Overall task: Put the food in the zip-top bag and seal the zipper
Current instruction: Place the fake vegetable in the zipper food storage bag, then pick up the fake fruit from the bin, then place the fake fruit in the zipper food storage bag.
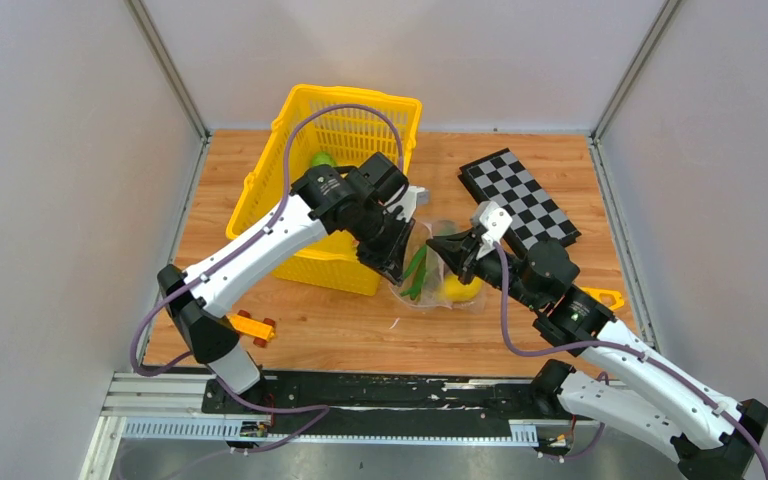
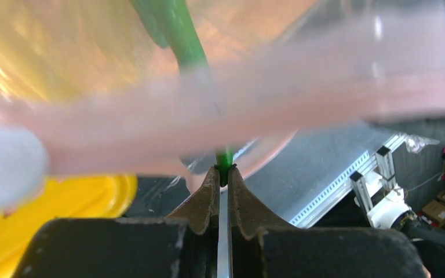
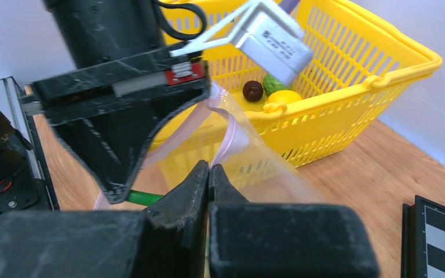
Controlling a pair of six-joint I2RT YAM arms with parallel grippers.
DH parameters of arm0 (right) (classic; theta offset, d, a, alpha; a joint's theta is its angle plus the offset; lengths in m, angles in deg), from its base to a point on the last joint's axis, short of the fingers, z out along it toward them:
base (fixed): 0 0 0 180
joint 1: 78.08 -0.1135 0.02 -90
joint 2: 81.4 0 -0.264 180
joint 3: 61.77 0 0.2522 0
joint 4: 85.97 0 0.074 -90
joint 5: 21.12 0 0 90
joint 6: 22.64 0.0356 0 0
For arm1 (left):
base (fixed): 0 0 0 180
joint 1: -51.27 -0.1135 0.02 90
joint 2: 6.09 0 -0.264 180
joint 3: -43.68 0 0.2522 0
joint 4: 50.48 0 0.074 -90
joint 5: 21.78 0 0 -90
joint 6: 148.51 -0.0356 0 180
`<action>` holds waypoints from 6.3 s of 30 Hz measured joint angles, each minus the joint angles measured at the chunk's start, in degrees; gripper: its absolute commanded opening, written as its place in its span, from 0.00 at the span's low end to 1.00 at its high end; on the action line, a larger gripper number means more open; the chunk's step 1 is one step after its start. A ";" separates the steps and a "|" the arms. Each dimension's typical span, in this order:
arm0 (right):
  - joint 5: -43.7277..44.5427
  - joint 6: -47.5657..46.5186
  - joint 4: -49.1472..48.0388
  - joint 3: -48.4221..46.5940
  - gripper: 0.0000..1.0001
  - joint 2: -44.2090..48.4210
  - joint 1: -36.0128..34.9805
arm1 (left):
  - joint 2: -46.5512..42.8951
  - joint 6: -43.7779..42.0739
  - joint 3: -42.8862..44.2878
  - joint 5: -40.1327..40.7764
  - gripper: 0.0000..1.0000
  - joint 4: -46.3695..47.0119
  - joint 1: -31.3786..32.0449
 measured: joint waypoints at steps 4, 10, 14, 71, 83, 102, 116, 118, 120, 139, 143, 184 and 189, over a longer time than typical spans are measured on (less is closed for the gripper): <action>-0.35 0.83 -0.72 0.26 0.00 0.00 0.00 | 2.43 0.20 2.12 0.61 0.10 1.11 -0.94; -0.37 1.84 -0.94 0.26 0.00 0.00 0.00 | 4.96 0.50 3.15 1.66 0.15 3.06 -1.25; 0.02 2.82 -1.18 0.26 0.00 -0.17 0.00 | 5.62 0.83 2.82 2.03 0.21 5.27 -1.29; 31.32 12.85 0.02 3.96 0.00 8.33 0.00 | -15.04 3.04 -25.18 28.26 1.00 37.75 -21.31; 30.67 14.29 1.40 2.95 0.00 6.78 0.00 | 8.74 2.08 -23.85 31.52 0.99 41.42 -23.28; 28.35 15.21 3.63 1.70 0.00 5.84 0.00 | 18.43 3.28 -23.28 33.03 0.50 48.15 -23.45; 27.76 15.21 3.63 1.70 0.00 5.86 0.00 | 7.63 1.79 -32.44 32.79 0.37 49.44 -23.45; 27.69 15.21 3.63 1.70 0.00 5.86 0.00 | 3.78 1.62 -33.62 32.13 0.37 49.46 -23.45; 27.63 15.23 3.63 1.70 0.00 5.84 0.00 | -0.31 1.57 -34.64 31.34 0.37 49.48 -23.45; 26.58 15.85 3.21 1.70 0.00 4.96 0.00 | -29.27 1.55 -37.11 17.38 0.36 51.58 -21.49; 26.58 15.85 3.19 1.70 0.00 4.81 0.00 | -30.62 0.31 -37.07 11.74 0.36 54.86 -16.72; 25.57 16.96 2.10 2.32 0.00 6.12 0.00 | -16.00 -5.92 -30.21 17.14 0.59 53.37 2.82; 25.29 17.35 1.60 2.93 0.00 6.84 0.00 | -14.88 -5.92 -29.42 20.24 0.68 52.65 3.52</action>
